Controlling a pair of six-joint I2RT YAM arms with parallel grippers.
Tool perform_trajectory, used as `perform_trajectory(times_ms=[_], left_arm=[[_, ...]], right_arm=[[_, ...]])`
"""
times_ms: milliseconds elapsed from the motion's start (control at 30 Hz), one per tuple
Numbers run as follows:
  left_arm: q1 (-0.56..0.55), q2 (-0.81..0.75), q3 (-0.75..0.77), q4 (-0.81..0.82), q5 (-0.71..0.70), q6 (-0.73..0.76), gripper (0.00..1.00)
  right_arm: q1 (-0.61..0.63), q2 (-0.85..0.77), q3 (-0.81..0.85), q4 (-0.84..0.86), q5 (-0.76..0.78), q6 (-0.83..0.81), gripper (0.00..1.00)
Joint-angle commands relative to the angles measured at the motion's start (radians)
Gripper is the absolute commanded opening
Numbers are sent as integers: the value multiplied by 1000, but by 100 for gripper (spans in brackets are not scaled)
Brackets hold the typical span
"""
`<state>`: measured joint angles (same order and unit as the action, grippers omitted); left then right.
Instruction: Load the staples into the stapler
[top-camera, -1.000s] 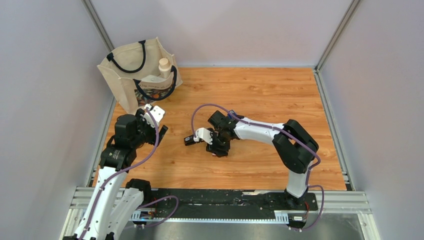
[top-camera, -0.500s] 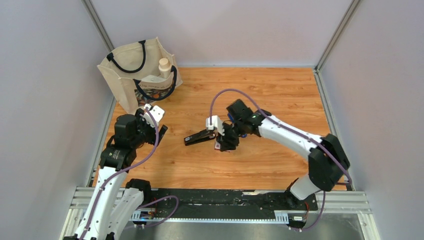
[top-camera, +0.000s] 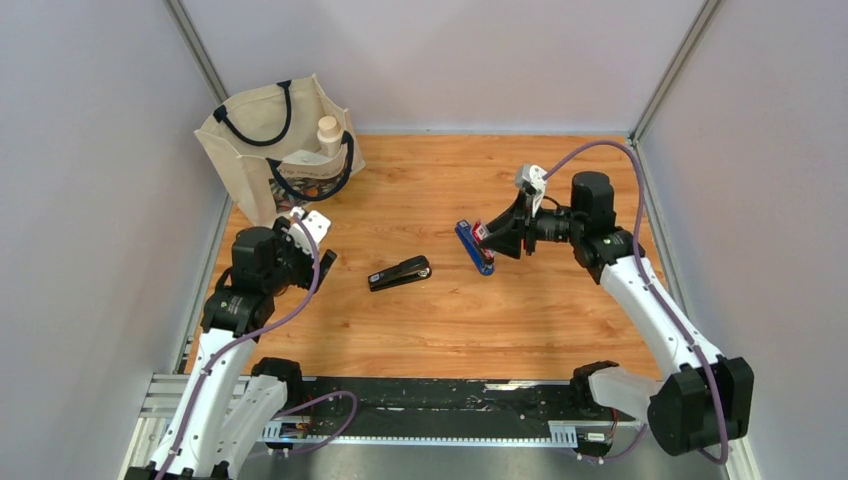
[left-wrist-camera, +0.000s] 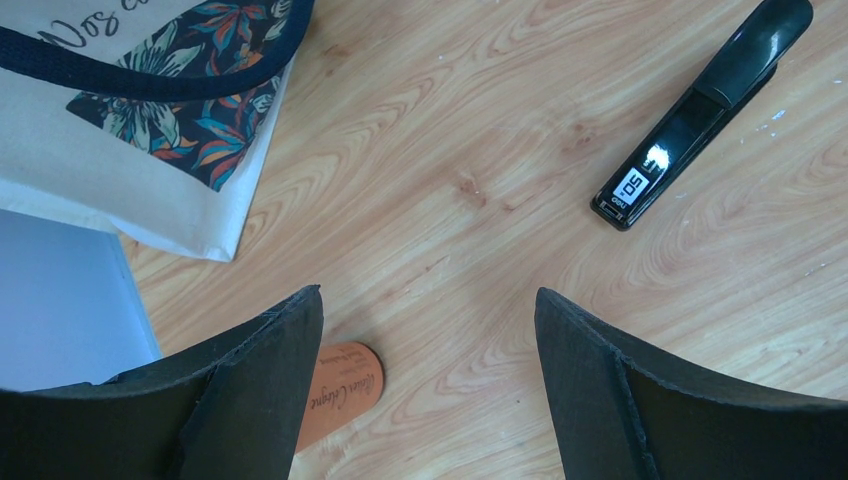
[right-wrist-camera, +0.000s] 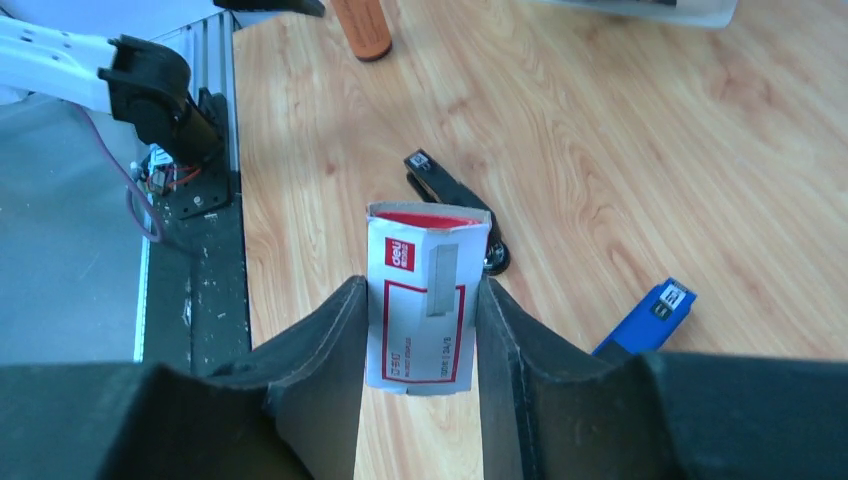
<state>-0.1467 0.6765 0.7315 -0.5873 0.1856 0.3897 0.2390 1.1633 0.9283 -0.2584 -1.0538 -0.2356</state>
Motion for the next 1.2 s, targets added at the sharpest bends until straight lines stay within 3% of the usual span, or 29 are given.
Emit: perform_trajectory(times_ms=[0, 67, 133, 267, 333, 367, 467, 500, 633, 867, 1167], left_arm=[[9, 3, 2, 20, 17, -15, 85], [9, 1, 5, 18, 12, -17, 85], [9, -5, 5, 15, 14, -17, 85], [9, -11, 2, 18, 21, -18, 85], [9, 1, 9, 6, 40, -17, 85], [10, 5, 9, 3, 44, -15, 84], [9, 3, 5, 9, 46, -15, 84], [10, 5, 8, 7, 49, -15, 84], [10, 8, 5, 4, 57, -12, 84], [9, 20, 5, 9, 48, -14, 84], [10, 37, 2, 12, 45, -9, 84]], right_arm=[[20, -109, -10, 201, -16, 183, 40], [42, -90, -54, 263, -20, 176, 39], [13, -105, 50, 30, 45, 49, 40], [3, -108, -86, 249, 113, 192, 38], [-15, -57, -4, 110, 97, 202, 37], [-41, -51, 29, 78, 86, 258, 37], [-105, -63, -48, 403, 67, 600, 42], [-112, -48, -54, 404, 83, 664, 43], [-138, 58, -14, 213, 225, 639, 43], [-262, 202, -5, 190, 279, 731, 43], [-290, 286, 27, 117, 304, 722, 42]])
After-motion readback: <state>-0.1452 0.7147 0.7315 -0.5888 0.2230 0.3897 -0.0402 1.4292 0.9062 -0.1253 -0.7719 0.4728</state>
